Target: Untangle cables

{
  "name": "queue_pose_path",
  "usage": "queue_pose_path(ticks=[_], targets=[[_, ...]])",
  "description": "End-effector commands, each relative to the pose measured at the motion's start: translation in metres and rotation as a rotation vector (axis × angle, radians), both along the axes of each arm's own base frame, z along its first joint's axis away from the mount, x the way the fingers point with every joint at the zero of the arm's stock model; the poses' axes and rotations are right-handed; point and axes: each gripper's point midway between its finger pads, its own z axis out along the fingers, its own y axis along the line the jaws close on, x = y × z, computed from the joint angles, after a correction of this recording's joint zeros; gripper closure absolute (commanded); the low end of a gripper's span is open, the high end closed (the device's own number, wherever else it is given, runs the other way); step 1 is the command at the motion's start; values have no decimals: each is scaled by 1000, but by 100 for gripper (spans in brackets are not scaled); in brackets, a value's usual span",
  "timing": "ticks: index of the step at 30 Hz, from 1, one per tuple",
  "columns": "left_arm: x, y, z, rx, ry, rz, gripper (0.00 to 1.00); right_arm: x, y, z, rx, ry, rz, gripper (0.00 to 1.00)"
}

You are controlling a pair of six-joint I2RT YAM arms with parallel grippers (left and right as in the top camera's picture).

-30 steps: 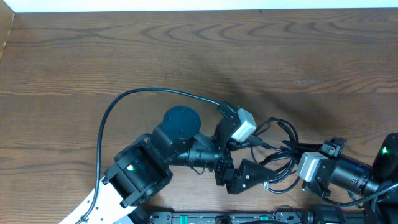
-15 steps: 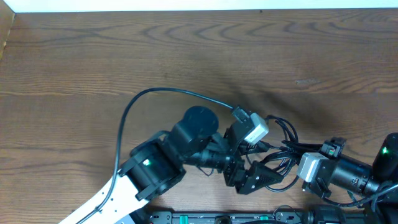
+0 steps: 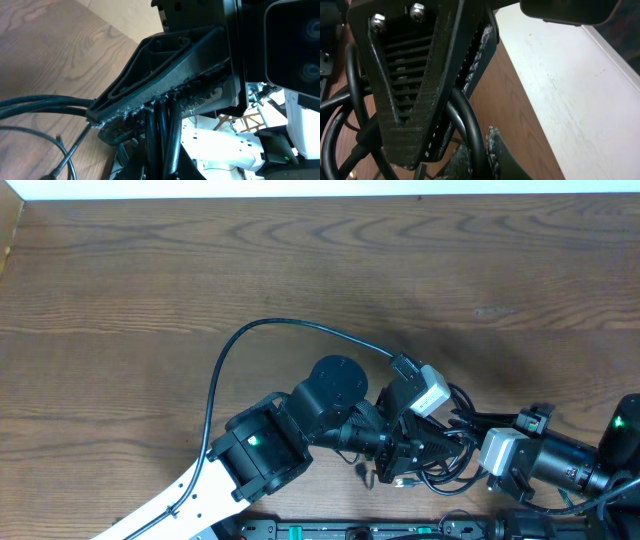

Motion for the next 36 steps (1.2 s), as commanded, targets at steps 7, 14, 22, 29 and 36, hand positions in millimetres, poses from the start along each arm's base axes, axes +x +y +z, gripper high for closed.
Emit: queue_pose_path(ticks=[7,14,22,29,36], targets=[[10,0,3,9,-25,59,92,1,-2,0,-9,1,-20,61],[32,11,-18,114,-26,214,93,18,-20,-13,-43,93,-195,1],[47,27,-1,88,-93,346,93,39,-53,-28,-33,247,-491,1],[46,44,23,29,-141,404,92,40,-55,-28,48,336,-553,1],[39,54,38,-10,-229,389,93,40,-47,-19,180,430,-560,1]])
